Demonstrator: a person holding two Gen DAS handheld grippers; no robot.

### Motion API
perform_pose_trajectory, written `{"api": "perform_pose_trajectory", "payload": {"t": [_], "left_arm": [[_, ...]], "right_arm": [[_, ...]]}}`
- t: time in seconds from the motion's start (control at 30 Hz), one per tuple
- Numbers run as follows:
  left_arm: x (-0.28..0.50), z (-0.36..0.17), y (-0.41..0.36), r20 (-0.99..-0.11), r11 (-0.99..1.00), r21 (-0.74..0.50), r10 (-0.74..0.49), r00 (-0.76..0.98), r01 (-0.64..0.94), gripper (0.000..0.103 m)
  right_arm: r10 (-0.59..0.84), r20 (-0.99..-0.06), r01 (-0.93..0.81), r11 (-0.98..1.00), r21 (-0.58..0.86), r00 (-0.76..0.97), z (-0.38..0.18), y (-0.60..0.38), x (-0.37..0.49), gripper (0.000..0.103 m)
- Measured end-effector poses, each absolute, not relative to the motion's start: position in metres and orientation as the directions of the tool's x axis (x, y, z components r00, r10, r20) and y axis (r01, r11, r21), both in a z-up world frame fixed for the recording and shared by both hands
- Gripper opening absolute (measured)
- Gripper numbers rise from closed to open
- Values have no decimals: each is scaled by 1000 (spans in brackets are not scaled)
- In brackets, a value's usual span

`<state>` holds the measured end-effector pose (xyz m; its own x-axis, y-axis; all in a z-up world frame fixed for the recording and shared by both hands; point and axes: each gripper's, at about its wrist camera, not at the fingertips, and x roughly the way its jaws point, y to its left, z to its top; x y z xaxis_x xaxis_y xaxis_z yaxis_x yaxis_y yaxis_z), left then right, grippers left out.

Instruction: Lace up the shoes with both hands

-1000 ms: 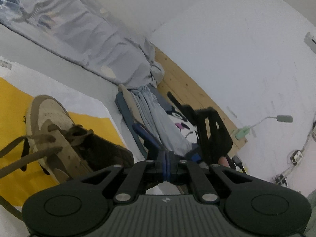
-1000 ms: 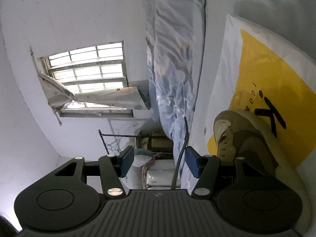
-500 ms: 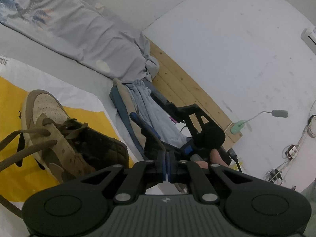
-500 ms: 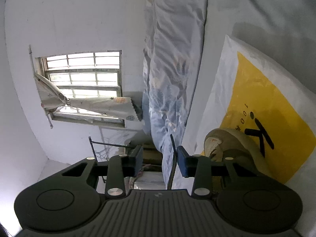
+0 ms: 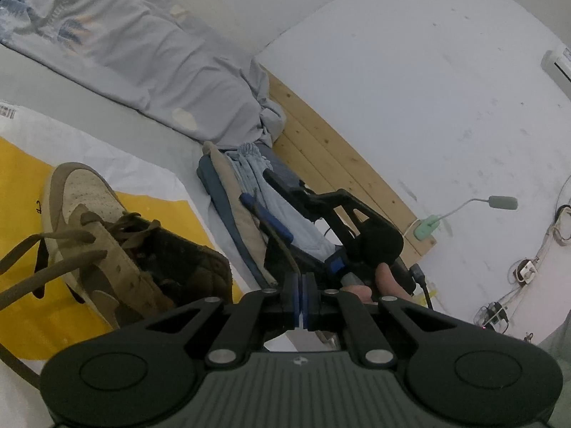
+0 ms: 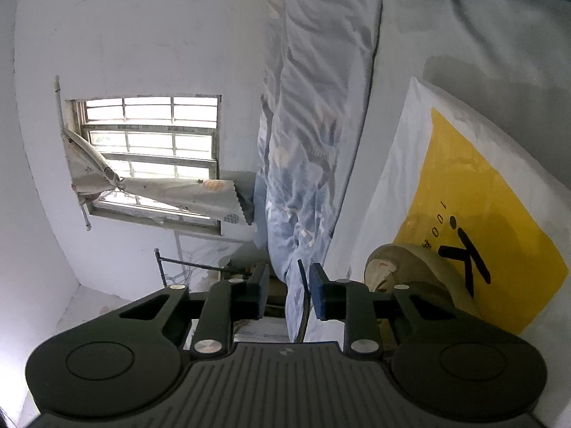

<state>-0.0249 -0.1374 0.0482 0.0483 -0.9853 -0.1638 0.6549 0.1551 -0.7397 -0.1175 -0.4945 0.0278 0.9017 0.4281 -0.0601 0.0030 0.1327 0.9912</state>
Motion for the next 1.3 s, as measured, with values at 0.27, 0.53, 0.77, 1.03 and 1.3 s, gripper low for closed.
{"api": "perform_pose_trajectory", "payload": {"t": [0.27, 0.53, 0.77, 1.03, 1.3], "left_arm": [[-24, 47, -133, -169, 164, -737, -984, 55, 656, 0], [-25, 51, -132, -189, 194, -711, -978, 82, 676, 25], [-22, 56, -127, -179, 219, -694, -975, 130, 686, 38], [-16, 61, -114, -132, 245, -700, -968, 215, 671, 29], [-15, 63, -115, -138, 258, -684, -964, 226, 683, 0]], "right_arm": [[428, -68, -19, 195, 981, 901, 36, -490, -118, 5], [431, -89, -102, 401, 911, 898, 64, -476, -122, 4], [495, -140, -222, 602, 767, 858, 91, -445, -125, 4], [579, -178, -310, 642, 701, 796, 94, -415, -127, 4], [588, -174, -313, 630, 710, 790, 93, -415, -129, 4]]}}
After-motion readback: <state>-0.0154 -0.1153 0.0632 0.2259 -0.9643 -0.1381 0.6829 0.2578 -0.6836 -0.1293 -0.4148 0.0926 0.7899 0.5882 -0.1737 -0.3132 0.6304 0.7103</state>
